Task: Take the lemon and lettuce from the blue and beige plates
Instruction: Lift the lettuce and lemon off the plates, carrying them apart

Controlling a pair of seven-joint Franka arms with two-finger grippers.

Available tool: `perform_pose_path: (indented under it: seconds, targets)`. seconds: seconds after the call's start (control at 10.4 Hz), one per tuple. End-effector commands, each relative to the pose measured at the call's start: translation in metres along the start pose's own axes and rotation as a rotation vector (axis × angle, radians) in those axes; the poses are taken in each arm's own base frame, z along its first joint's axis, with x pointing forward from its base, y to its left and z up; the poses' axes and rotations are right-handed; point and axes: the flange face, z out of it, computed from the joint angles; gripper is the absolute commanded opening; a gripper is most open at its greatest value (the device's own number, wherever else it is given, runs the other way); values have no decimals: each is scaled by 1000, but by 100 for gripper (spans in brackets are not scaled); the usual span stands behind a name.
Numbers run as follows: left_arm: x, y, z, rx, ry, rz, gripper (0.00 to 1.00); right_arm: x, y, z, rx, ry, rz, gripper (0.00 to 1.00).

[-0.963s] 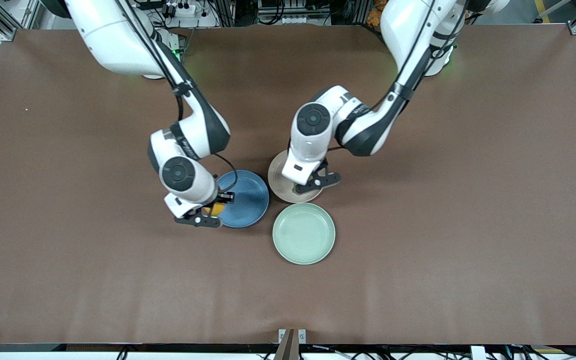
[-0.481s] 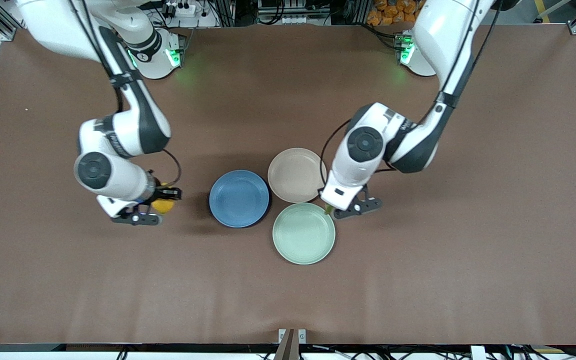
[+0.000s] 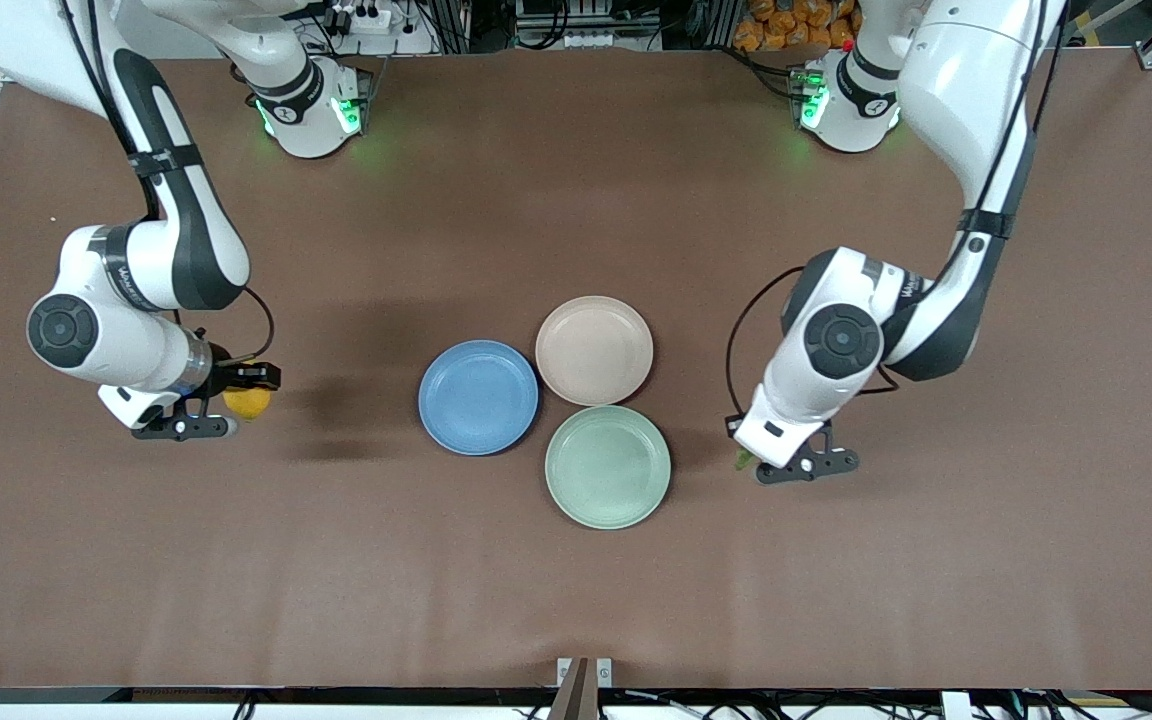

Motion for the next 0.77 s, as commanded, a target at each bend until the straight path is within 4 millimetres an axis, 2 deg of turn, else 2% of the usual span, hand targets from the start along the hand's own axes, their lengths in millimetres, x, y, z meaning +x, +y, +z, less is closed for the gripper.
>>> perform_pose_path:
  seconds: [0.0,0.29,0.48,0.58,0.67]
  targets:
    - [14,-37,1,29,-2,108,0,-32,28,28,-17,51,-69,12]
    - [35,-91,14,33,-24,248,0,-43,39,56,-35,90,-139,11]
    - [39,-107,29,32,-45,284,0,-45,39,72,-36,87,-140,11]
    - [40,-110,34,31,-54,280,42,-44,40,81,-38,85,-139,11]
    - [40,-110,38,42,-49,308,99,-45,40,92,-37,72,-136,11]
